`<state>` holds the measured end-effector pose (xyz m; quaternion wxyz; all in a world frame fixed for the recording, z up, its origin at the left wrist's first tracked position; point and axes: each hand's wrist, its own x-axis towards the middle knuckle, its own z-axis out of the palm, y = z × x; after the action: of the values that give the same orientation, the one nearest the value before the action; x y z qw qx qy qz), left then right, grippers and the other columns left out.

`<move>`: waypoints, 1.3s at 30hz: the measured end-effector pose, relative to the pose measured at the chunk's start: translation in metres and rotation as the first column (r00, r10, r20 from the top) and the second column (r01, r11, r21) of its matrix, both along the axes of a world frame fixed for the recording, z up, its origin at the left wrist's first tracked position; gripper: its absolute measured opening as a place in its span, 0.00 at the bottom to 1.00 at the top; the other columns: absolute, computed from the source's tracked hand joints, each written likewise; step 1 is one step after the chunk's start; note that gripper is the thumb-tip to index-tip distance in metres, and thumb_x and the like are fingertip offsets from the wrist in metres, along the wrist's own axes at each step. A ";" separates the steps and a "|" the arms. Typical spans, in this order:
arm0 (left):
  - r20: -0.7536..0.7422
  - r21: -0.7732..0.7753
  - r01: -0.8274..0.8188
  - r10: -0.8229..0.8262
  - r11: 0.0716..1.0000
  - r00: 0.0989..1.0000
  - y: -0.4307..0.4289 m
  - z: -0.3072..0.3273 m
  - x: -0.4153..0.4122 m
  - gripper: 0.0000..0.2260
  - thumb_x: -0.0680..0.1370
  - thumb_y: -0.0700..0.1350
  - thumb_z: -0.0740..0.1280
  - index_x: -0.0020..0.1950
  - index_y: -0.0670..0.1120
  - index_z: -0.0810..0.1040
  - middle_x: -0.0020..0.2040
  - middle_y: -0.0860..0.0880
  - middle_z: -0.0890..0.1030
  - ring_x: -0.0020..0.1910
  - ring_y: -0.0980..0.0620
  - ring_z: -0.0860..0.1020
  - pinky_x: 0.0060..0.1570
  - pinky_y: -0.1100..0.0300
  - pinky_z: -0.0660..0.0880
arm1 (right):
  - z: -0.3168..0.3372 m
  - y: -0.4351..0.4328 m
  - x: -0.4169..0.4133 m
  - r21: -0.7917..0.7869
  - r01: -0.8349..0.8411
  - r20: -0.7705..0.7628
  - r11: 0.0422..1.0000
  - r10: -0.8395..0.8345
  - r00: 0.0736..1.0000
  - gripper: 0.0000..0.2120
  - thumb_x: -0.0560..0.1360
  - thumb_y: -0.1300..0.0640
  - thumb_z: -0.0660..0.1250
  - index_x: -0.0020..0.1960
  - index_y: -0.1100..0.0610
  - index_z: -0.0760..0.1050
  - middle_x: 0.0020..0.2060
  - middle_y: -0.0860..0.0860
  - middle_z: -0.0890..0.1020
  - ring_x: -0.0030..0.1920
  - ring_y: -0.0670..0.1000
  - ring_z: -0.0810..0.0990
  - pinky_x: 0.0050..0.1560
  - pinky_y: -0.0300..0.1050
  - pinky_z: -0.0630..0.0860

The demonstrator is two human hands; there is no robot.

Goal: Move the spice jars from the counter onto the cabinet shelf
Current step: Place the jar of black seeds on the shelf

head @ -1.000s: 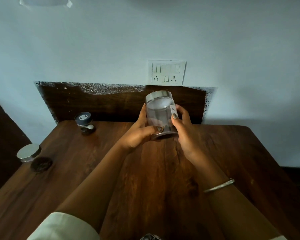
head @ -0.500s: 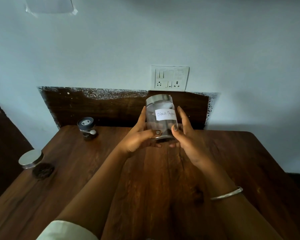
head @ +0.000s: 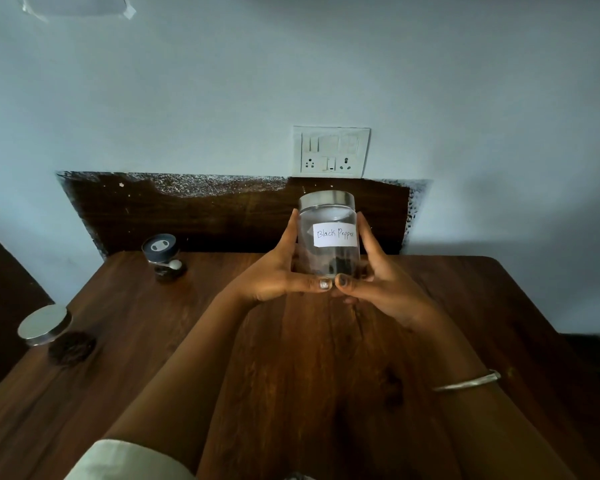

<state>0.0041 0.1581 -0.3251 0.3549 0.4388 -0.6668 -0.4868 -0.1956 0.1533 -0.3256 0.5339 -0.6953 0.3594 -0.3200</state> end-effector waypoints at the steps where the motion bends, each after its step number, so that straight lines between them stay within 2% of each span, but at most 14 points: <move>1: 0.042 -0.019 -0.008 0.009 1.000 0.999 -0.001 0.001 -0.001 0.59 0.61 0.51 0.76 0.75 0.57 0.32 0.69 0.43 0.68 0.64 0.44 0.74 0.61 0.42 0.74 | 0.002 0.000 -0.001 -0.007 0.005 -0.010 1.000 -0.005 1.000 0.49 0.70 0.60 0.69 0.75 0.42 0.36 0.55 0.35 0.69 0.53 0.49 0.80 0.41 0.39 0.80; 5: 0.120 -0.084 -0.018 0.028 0.996 0.992 -0.002 0.004 -0.001 0.60 0.59 0.63 0.77 0.75 0.59 0.35 0.66 0.44 0.72 0.61 0.45 0.76 0.58 0.42 0.75 | 0.010 0.002 -0.004 -0.020 0.000 -0.057 1.000 -0.001 0.998 0.52 0.65 0.49 0.70 0.74 0.39 0.35 0.60 0.40 0.68 0.56 0.51 0.79 0.49 0.49 0.81; 9: 0.198 -0.169 -0.033 0.067 0.985 0.978 -0.003 0.006 0.000 0.60 0.59 0.64 0.75 0.75 0.58 0.35 0.61 0.45 0.77 0.55 0.47 0.80 0.55 0.45 0.77 | 0.015 0.002 -0.007 -0.061 0.011 -0.112 0.998 -0.017 0.994 0.52 0.64 0.47 0.70 0.73 0.36 0.35 0.63 0.51 0.73 0.53 0.55 0.81 0.51 0.56 0.80; 11: 0.230 -0.214 -0.048 0.098 0.976 0.968 -0.004 0.006 0.000 0.58 0.60 0.60 0.75 0.75 0.57 0.35 0.56 0.45 0.80 0.50 0.49 0.81 0.53 0.48 0.78 | 0.017 0.001 -0.008 -0.080 0.028 -0.115 0.996 -0.037 0.993 0.53 0.64 0.47 0.70 0.73 0.36 0.36 0.66 0.55 0.73 0.54 0.53 0.81 0.53 0.54 0.80; 15: 0.249 -0.289 -0.048 0.124 0.956 0.961 -0.005 0.006 -0.002 0.56 0.66 0.50 0.77 0.76 0.55 0.35 0.49 0.46 0.82 0.45 0.52 0.82 0.48 0.57 0.79 | 0.019 0.002 -0.010 -0.114 0.064 -0.109 0.991 -0.076 0.991 0.53 0.63 0.47 0.71 0.73 0.36 0.36 0.70 0.52 0.69 0.56 0.45 0.78 0.59 0.51 0.77; 18: 0.265 -0.334 -0.053 0.147 0.941 0.953 -0.006 0.009 -0.003 0.55 0.66 0.48 0.76 0.76 0.54 0.36 0.46 0.50 0.81 0.41 0.59 0.80 0.43 0.68 0.76 | 0.017 0.003 -0.010 -0.127 0.080 -0.063 0.989 -0.089 0.994 0.52 0.63 0.48 0.71 0.72 0.34 0.37 0.72 0.50 0.65 0.57 0.41 0.76 0.55 0.39 0.77; 22: 0.238 -0.388 -0.054 0.156 0.920 0.959 -0.006 0.014 -0.005 0.53 0.66 0.48 0.76 0.76 0.55 0.39 0.44 0.54 0.79 0.39 0.57 0.79 0.44 0.61 0.79 | 0.016 0.002 -0.008 -0.168 0.114 0.043 0.979 -0.108 0.993 0.51 0.65 0.53 0.72 0.72 0.35 0.39 0.74 0.48 0.60 0.66 0.45 0.72 0.53 0.30 0.75; 24: 0.218 -0.407 -0.053 0.153 0.912 0.964 -0.006 0.018 -0.006 0.53 0.66 0.47 0.77 0.76 0.57 0.40 0.45 0.54 0.80 0.41 0.54 0.80 0.45 0.58 0.79 | 0.017 0.001 -0.008 -0.185 0.123 0.081 0.975 -0.110 0.991 0.51 0.65 0.55 0.72 0.72 0.35 0.40 0.74 0.49 0.61 0.66 0.44 0.72 0.54 0.32 0.75; 27: 0.233 -0.452 -0.033 0.153 0.892 0.960 -0.008 0.027 -0.008 0.53 0.66 0.49 0.76 0.74 0.58 0.38 0.49 0.51 0.81 0.42 0.54 0.80 0.45 0.57 0.80 | 0.023 -0.004 -0.009 -0.269 0.186 0.027 0.945 -0.186 0.982 0.51 0.62 0.50 0.74 0.70 0.33 0.41 0.69 0.53 0.69 0.61 0.44 0.76 0.51 0.31 0.76; 30: 0.289 -0.497 -0.004 0.170 0.867 0.942 -0.013 0.043 -0.012 0.52 0.64 0.56 0.72 0.73 0.56 0.36 0.52 0.50 0.80 0.40 0.57 0.80 0.42 0.63 0.79 | 0.030 -0.011 -0.016 -0.333 0.252 -0.007 0.909 -0.269 0.963 0.55 0.59 0.47 0.75 0.74 0.36 0.41 0.61 0.50 0.76 0.58 0.43 0.78 0.52 0.34 0.77; 33: 0.342 -0.550 0.019 0.205 0.835 0.917 -0.022 0.063 -0.019 0.53 0.63 0.59 0.72 0.72 0.57 0.34 0.56 0.48 0.80 0.40 0.56 0.81 0.43 0.62 0.79 | 0.045 -0.019 -0.024 -0.402 0.317 0.003 0.859 -0.345 0.939 0.54 0.57 0.46 0.76 0.71 0.31 0.44 0.60 0.45 0.78 0.58 0.42 0.77 0.52 0.40 0.79; 35: 0.368 -0.592 0.018 0.251 0.806 0.895 -0.029 0.078 -0.026 0.54 0.64 0.60 0.72 0.71 0.59 0.31 0.61 0.47 0.79 0.45 0.54 0.82 0.49 0.57 0.79 | 0.061 -0.026 -0.029 -0.461 0.356 0.014 0.813 -0.394 0.919 0.53 0.58 0.48 0.77 0.68 0.28 0.45 0.57 0.36 0.76 0.55 0.36 0.76 0.50 0.31 0.76; 37: 0.366 -0.623 0.014 0.276 0.782 0.889 -0.036 0.096 -0.034 0.52 0.64 0.61 0.70 0.69 0.62 0.29 0.69 0.48 0.72 0.57 0.52 0.79 0.58 0.56 0.76 | 0.079 -0.034 -0.034 -0.512 0.381 0.035 0.770 -0.425 0.905 0.52 0.61 0.54 0.78 0.65 0.27 0.44 0.56 0.30 0.71 0.51 0.29 0.74 0.47 0.21 0.71; 39: 0.375 -0.670 0.026 0.308 0.742 0.875 -0.046 0.116 -0.044 0.50 0.67 0.60 0.69 0.67 0.66 0.28 0.72 0.49 0.68 0.59 0.52 0.79 0.60 0.53 0.75 | 0.101 -0.043 -0.040 -0.566 0.409 0.061 0.716 -0.459 0.886 0.50 0.64 0.56 0.77 0.63 0.27 0.43 0.59 0.34 0.70 0.54 0.34 0.73 0.51 0.22 0.68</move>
<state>-0.0404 0.1125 -0.2087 0.3534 0.4392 -0.8227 -0.0731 -0.2352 0.1106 -0.2244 0.1985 -0.7300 0.4237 -0.4981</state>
